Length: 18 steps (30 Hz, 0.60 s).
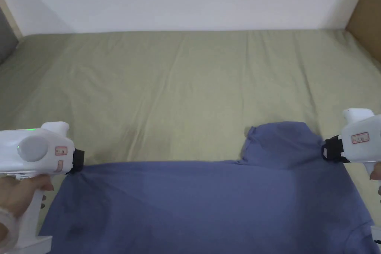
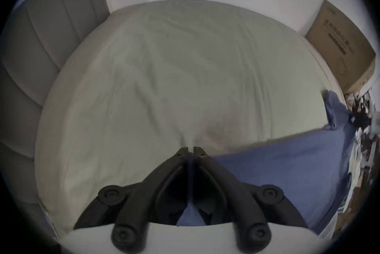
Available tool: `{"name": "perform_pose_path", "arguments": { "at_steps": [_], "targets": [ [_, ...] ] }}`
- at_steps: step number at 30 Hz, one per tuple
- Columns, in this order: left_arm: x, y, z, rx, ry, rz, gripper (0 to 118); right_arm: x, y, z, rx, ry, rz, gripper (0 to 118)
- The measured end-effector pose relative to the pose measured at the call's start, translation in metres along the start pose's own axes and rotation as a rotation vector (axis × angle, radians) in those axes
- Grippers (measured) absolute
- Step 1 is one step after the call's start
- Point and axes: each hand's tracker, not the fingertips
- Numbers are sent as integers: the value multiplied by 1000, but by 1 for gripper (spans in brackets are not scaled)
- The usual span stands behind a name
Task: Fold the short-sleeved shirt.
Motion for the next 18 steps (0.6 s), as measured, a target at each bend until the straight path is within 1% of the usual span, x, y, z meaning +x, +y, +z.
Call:
{"name": "perform_pose_path", "arguments": {
  "at_steps": [2,5,10,14,18],
  "targets": [
    [0,-4,18,11,-19,4,1,1,0,14,14,10,-14,3],
    [-6,-10,59,71,-39,13,1,0,-4,43,42,13,-11,3],
    [-19,-36,129,136,-52,-21,1,2,-28,101,106,32,-12,3],
    [-25,-77,173,167,-73,-11,1,2,-70,145,133,41,-2,3],
    [-28,-134,205,163,-77,-31,1,4,-131,180,127,44,11,3]
  ]
}}
